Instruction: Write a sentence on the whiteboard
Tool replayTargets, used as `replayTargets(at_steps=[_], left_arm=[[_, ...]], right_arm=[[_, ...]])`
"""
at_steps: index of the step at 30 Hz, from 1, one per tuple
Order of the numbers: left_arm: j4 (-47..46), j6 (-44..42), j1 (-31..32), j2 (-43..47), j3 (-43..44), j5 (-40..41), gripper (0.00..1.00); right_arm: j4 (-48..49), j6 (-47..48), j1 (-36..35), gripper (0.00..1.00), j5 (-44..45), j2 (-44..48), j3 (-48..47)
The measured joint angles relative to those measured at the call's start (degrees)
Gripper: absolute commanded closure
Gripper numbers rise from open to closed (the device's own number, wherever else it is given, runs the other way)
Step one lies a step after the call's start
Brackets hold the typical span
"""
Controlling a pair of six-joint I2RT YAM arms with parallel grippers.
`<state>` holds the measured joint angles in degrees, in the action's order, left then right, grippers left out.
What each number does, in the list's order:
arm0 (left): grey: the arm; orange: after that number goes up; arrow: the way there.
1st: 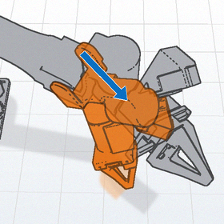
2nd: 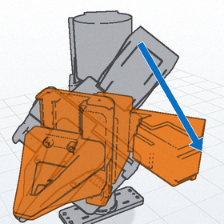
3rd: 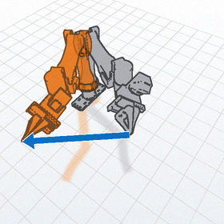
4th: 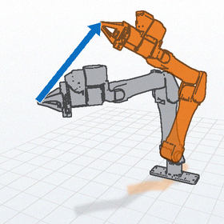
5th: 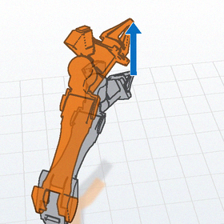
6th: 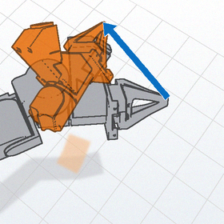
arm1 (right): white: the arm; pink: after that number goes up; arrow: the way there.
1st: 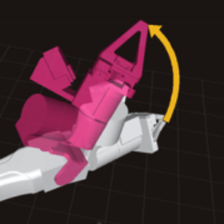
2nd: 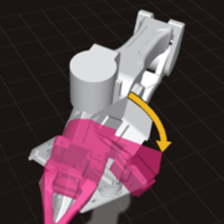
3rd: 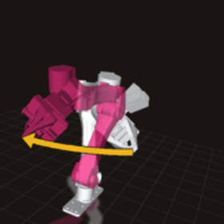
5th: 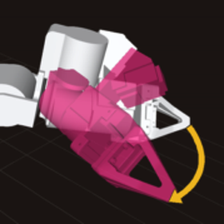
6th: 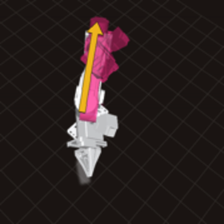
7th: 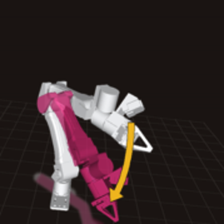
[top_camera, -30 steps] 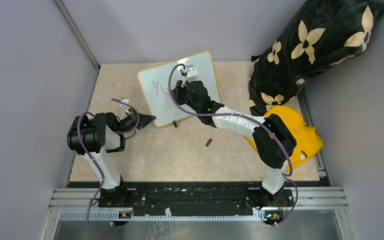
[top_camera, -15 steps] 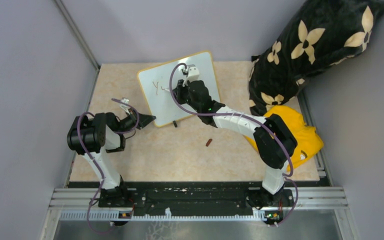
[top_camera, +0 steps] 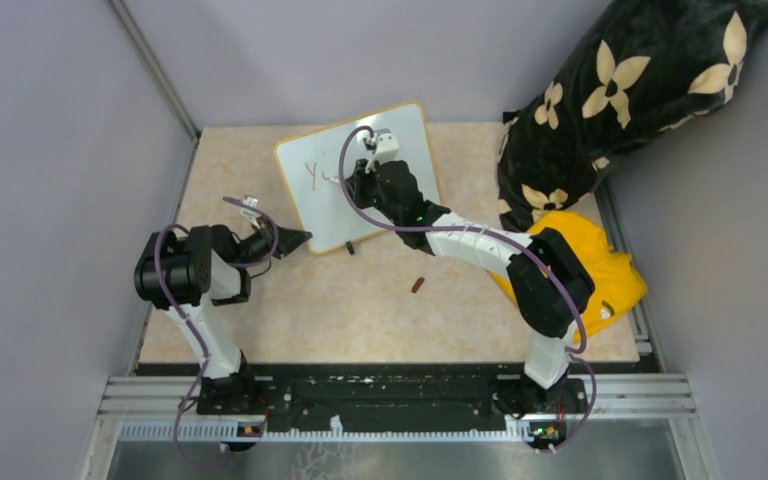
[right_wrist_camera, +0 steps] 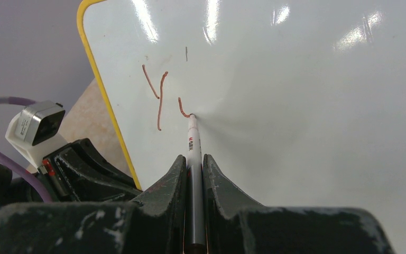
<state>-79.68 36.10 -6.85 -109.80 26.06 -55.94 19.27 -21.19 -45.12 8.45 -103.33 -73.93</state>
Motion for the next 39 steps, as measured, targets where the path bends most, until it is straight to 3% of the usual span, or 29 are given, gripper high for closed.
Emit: replayTargets(at_steps=[39], left_arm=[[0.02,-0.17,0.02,0.00,0.00,-0.11,1.00]], right_arm=[[2.54,0.02,0.68,1.00,-4.00,-0.35,-1.77]])
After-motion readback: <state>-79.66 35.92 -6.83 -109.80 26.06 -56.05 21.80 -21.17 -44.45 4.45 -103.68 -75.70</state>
